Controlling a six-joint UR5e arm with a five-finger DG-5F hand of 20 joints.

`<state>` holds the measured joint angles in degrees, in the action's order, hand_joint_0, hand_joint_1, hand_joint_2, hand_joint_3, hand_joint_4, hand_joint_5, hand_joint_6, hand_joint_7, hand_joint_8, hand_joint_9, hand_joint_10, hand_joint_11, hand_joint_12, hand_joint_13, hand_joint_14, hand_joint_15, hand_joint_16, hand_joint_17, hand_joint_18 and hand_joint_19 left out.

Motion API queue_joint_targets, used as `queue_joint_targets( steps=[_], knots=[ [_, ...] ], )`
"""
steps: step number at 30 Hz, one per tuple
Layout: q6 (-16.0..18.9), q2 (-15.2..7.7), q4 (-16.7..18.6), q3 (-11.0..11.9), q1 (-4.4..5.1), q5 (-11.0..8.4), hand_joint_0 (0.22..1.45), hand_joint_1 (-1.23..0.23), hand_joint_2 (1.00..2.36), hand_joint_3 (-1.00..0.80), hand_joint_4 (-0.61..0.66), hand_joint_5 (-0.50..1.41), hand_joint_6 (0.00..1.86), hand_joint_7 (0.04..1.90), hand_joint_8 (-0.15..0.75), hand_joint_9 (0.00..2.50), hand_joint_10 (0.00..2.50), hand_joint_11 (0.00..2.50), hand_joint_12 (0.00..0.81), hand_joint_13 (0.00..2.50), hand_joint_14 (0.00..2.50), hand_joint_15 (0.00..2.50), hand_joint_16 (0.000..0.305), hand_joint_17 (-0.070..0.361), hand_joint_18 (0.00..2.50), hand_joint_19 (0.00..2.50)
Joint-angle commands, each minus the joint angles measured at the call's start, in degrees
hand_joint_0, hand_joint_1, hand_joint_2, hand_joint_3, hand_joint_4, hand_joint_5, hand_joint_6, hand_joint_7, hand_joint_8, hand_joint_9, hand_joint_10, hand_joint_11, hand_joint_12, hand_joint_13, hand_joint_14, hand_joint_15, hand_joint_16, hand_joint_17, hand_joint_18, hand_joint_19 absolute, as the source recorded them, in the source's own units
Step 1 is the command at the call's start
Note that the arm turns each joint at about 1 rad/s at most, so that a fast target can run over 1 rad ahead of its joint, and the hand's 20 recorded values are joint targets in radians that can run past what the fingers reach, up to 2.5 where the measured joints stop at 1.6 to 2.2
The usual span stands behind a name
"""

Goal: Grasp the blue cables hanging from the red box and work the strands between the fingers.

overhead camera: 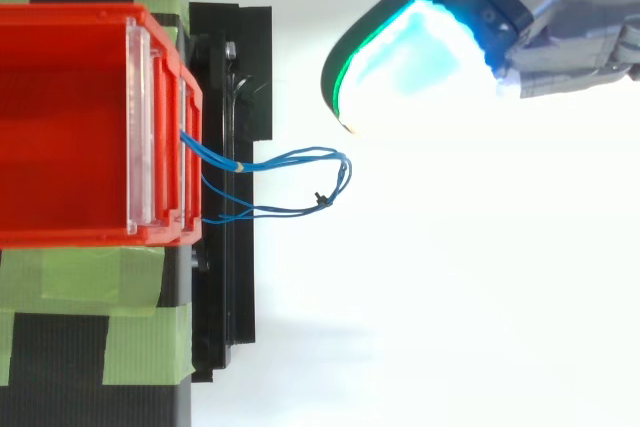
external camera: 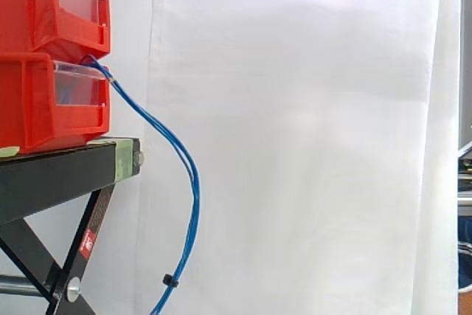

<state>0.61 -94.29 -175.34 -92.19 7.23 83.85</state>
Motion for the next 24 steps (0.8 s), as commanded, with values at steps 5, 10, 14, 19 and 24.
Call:
queue_joint_targets(
  steps=[5, 10, 14, 19, 24],
  knots=[
    [-0.09, -0.01, -0.01, -0.01, 0.06, 0.0, 0.66, -0.44, 1.0, -1.0, 0.08, -0.45, 0.0, 0.65, 0.22, 0.0, 0.0, 0.0, 0.323, 0.0, 0.0, 0.12, 0.059, 0.133, 0.0, 0.11],
    [0.0, -0.01, -0.01, -0.01, 0.15, 0.0, 0.66, -0.44, 1.0, -1.0, 0.08, -0.45, 0.0, 0.65, 0.22, 0.0, 0.0, 0.0, 0.322, 0.0, 0.0, 0.12, 0.059, 0.133, 0.0, 0.1],
    [-0.09, -0.01, -0.01, -0.01, 0.15, 0.0, 0.66, -0.44, 1.0, -1.0, 0.08, -0.45, 0.01, 0.65, 0.22, 0.0, 0.0, 0.0, 0.322, 0.0, 0.0, 0.12, 0.059, 0.133, 0.0, 0.11],
    [-0.26, -0.01, -0.01, 0.08, 0.06, 0.0, 0.66, -0.44, 1.0, -1.0, 0.08, -0.45, 0.01, 0.65, 0.22, 0.0, 0.0, 0.0, 0.322, 0.0, 0.0, 0.12, 0.059, 0.132, 0.0, 0.1],
    [-0.17, -0.01, -0.44, -0.01, 0.15, 0.0, 0.66, -0.45, 1.0, -1.0, 0.08, -0.45, 0.01, 0.65, 0.221, 0.0, 0.0, 0.0, 0.322, 0.0, 0.0, 0.12, 0.059, 0.132, 0.0, 0.11]
  ],
)
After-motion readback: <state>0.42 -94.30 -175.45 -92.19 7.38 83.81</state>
